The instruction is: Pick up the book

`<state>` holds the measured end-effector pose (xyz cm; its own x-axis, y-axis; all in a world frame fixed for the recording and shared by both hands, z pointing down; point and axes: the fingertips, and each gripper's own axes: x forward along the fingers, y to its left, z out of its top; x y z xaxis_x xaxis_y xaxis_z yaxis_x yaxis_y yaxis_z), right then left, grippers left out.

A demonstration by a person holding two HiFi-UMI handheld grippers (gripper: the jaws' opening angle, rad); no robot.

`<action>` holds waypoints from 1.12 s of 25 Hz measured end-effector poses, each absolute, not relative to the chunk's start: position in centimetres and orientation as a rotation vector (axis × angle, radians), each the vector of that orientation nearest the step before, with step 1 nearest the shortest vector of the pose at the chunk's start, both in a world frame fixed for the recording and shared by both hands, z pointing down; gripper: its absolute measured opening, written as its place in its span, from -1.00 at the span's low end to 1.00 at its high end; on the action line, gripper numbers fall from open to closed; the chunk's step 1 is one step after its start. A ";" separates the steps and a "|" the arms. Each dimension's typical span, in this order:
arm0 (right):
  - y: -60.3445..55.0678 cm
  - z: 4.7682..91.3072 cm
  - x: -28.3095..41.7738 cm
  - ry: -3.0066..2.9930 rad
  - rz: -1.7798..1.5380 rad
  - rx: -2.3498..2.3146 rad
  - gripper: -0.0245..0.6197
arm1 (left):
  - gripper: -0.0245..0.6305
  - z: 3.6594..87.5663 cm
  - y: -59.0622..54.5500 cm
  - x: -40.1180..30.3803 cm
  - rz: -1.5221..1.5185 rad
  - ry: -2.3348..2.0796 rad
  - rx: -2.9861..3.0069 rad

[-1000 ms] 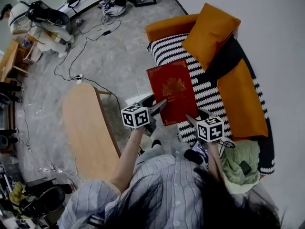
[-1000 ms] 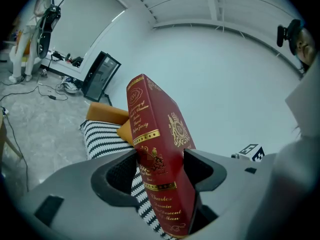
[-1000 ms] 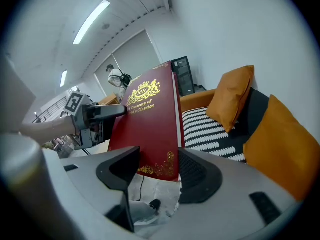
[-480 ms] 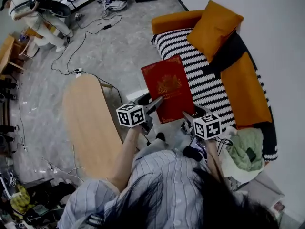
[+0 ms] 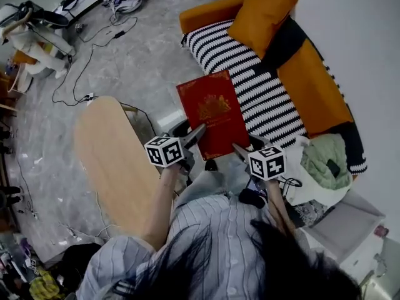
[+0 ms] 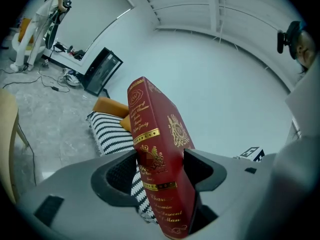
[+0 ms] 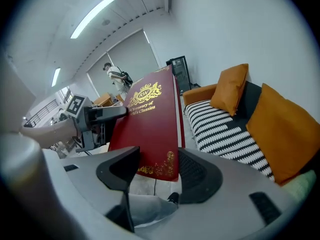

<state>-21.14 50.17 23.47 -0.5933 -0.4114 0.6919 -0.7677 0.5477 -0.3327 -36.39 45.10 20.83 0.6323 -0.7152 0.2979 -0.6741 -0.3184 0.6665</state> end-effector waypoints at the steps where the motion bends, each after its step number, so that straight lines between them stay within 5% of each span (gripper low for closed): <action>1: 50.7 23.5 -21.0 -2.230 0.863 0.959 -0.15 | 0.00 20.8 45.5 -36.2 -0.063 -1.075 2.059; 28: 58.3 21.6 -14.5 -2.274 0.790 0.873 -0.15 | 0.00 19.7 54.2 -30.3 -0.173 -1.173 1.981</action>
<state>-14.50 58.34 21.60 -0.6225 -0.3863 0.6806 -0.7252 0.6117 -0.3161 -30.26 54.24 19.73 0.5591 -0.7846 0.2680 -0.6735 -0.2413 0.6987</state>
